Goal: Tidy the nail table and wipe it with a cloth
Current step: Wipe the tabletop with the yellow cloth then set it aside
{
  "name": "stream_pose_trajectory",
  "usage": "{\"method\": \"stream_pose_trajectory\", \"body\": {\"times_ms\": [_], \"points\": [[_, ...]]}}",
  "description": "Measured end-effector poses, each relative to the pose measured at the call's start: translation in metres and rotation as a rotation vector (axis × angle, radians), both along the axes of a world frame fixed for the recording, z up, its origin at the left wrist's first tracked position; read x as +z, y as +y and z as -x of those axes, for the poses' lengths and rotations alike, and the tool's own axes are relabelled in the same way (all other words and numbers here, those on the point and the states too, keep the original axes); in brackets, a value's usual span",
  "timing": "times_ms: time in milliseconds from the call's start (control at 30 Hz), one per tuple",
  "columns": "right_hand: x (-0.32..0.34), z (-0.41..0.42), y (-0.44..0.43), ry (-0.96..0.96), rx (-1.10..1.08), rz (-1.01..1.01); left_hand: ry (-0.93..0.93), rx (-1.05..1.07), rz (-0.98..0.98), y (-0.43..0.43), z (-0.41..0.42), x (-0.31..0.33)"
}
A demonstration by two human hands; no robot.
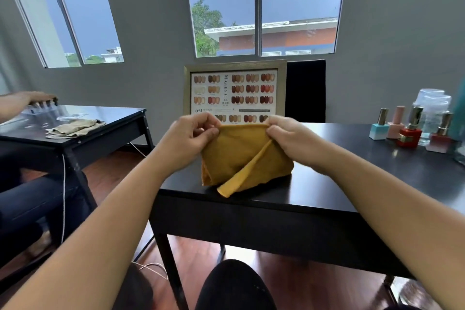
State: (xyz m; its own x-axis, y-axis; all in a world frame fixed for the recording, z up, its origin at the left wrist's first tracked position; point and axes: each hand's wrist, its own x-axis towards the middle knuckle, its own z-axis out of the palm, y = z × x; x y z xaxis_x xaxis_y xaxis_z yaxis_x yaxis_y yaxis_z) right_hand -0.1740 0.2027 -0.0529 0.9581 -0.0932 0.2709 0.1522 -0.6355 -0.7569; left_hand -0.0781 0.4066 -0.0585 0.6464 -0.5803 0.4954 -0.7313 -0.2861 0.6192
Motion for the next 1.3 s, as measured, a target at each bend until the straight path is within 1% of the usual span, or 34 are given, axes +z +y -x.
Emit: {"method": "stream_pose_trajectory", "body": {"times_ms": [67, 133, 200, 267, 300, 367, 500, 567, 667, 867, 933, 1000, 1100, 1200, 1267, 1300], "points": [[0.007, -0.006, -0.002, -0.009, 0.007, -0.054, 0.02, 0.014, 0.053, -0.006, -0.001, 0.009], [0.007, -0.009, -0.004, 0.021, 0.043, -0.05, 0.016, 0.038, 0.072, -0.012, -0.003, 0.013], [0.002, -0.011, -0.005, 0.051, 0.044, 0.069, 0.0, 0.064, 0.087, -0.016, -0.005, 0.014], [-0.003, -0.011, -0.007, 0.079, -0.022, 0.256, -0.016, 0.095, 0.099, -0.016, -0.007, 0.014], [-0.005, -0.01, -0.011, 0.107, -0.06, 0.318, -0.024, 0.114, 0.101, -0.014, -0.009, 0.013], [-0.004, -0.008, -0.019, 0.199, -0.128, 0.378, -0.009, 0.128, 0.086, -0.008, -0.015, 0.011], [0.001, -0.003, -0.035, 0.36, -0.273, 0.463, 0.123, 0.106, 0.023, 0.003, -0.022, 0.001], [0.002, -0.001, -0.038, 0.379, -0.294, 0.432, 0.159, 0.095, 0.026, 0.004, -0.023, -0.003], [0.004, 0.003, -0.042, 0.311, -0.273, 0.269, 0.158, 0.085, 0.053, 0.001, -0.023, -0.006], [0.025, 0.016, -0.054, 0.27, -0.075, -0.077, 0.202, 0.056, 0.206, -0.004, -0.017, 0.004], [0.034, 0.018, -0.063, 0.266, -0.038, -0.14, 0.233, 0.052, 0.249, -0.006, -0.019, 0.01], [0.038, 0.017, -0.073, 0.292, -0.024, -0.123, 0.278, 0.07, 0.256, -0.008, -0.025, 0.013], [0.024, 0.008, -0.084, 0.351, -0.091, 0.063, 0.349, 0.12, 0.172, -0.019, -0.044, 0.005], [-0.008, -0.001, -0.091, 0.464, -0.16, 0.279, 0.402, 0.212, -0.01, -0.032, -0.06, -0.027], [-0.024, -0.001, -0.1, 0.489, -0.181, 0.336, 0.308, 0.292, -0.17, -0.037, -0.067, -0.05], [-0.028, 0.0, -0.105, 0.468, -0.198, 0.339, 0.249, 0.317, -0.215, -0.038, -0.068, -0.058]]}}
